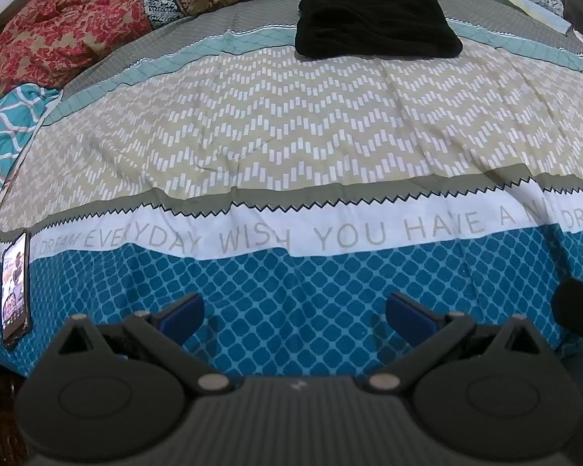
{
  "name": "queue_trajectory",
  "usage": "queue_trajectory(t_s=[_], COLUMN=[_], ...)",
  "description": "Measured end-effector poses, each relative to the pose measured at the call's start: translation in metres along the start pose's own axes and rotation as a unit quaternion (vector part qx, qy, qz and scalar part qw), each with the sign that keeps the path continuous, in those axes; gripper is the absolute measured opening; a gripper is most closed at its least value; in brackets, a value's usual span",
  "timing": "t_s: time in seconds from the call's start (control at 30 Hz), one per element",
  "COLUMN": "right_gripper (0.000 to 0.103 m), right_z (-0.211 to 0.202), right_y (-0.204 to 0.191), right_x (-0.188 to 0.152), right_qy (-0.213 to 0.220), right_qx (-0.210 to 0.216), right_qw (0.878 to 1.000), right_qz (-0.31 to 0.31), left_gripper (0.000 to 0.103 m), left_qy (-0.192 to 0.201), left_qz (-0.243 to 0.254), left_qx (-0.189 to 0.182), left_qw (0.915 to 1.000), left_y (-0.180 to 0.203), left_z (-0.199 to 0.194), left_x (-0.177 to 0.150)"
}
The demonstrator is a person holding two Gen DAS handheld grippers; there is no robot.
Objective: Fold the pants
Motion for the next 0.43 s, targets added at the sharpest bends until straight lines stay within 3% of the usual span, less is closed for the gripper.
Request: queue_trajectory(t_s=[0.43], right_gripper=[0.103], right_z=[-0.0019], right_y=[0.0001], right_x=[0.0017], right_qy=[0.005], right_qx=[0.004], right_qw=[1.000], right_qz=[-0.002], left_gripper=[0.103], left_qy=[0.015], left_qz=[0.009], left_qx=[-0.013], left_qw=[0.9998], left_y=[0.0045], left_z=[-0.0062], left_x=[0.0012])
Point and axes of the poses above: each gripper's, at about its wrist camera, not at the fingertips, and z roughly the way its jaws point, y to its right, x to its top, the point moved 2 cm from there along z, roughly the way its jaws point, and after that the axes turned 11 degrees about -z, right-handed, at the moved point
